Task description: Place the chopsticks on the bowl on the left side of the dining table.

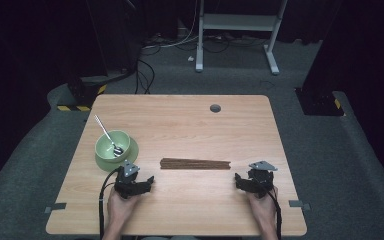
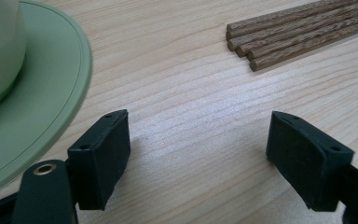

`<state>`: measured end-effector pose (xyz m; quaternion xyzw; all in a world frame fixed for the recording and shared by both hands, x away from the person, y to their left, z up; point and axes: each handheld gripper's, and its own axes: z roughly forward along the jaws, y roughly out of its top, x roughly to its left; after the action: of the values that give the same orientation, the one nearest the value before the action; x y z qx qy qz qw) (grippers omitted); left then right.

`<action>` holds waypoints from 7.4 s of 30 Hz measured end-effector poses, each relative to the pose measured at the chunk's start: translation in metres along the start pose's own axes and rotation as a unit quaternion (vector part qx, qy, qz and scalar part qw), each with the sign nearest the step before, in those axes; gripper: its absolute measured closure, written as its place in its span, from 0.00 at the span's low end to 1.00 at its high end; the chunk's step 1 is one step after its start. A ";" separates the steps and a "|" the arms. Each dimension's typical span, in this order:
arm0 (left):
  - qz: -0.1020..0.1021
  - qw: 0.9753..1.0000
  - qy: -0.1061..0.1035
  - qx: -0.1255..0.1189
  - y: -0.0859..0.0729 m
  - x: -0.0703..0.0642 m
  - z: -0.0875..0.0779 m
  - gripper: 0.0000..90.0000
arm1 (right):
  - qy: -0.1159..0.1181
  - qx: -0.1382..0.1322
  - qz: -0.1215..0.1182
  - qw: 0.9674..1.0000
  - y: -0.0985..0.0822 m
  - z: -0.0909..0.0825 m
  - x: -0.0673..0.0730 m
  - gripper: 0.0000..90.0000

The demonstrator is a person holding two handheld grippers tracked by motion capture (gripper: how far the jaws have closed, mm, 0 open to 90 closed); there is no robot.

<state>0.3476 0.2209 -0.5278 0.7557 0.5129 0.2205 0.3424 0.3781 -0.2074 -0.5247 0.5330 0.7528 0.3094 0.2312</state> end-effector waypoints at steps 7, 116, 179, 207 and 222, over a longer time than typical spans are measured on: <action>-0.005 1.000 -0.003 -0.002 0.000 0.001 0.000 0.24 | 0.000 0.000 0.000 1.000 0.000 0.000 0.000 0.17; 0.067 0.982 -0.176 0.010 0.119 -0.076 0.055 0.24 | 0.011 -0.008 -0.011 1.000 -0.001 -0.002 0.002 0.27; 0.102 0.986 -0.118 0.059 0.126 -0.104 0.115 0.38 | 0.011 -0.008 -0.010 1.000 -0.001 -0.002 0.002 0.27; 0.107 0.988 -0.101 0.056 0.123 -0.091 0.116 0.47 | 0.011 -0.007 -0.009 1.000 -0.001 -0.002 0.002 0.27; 0.108 0.988 -0.089 0.063 0.131 -0.076 0.121 0.59 | 0.011 -0.008 -0.010 1.000 -0.001 -0.002 0.002 0.27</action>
<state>0.4833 0.0838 -0.5100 0.8431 0.4087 0.1556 0.3129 0.3754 -0.2058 -0.5243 0.5200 0.7583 0.3186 0.2304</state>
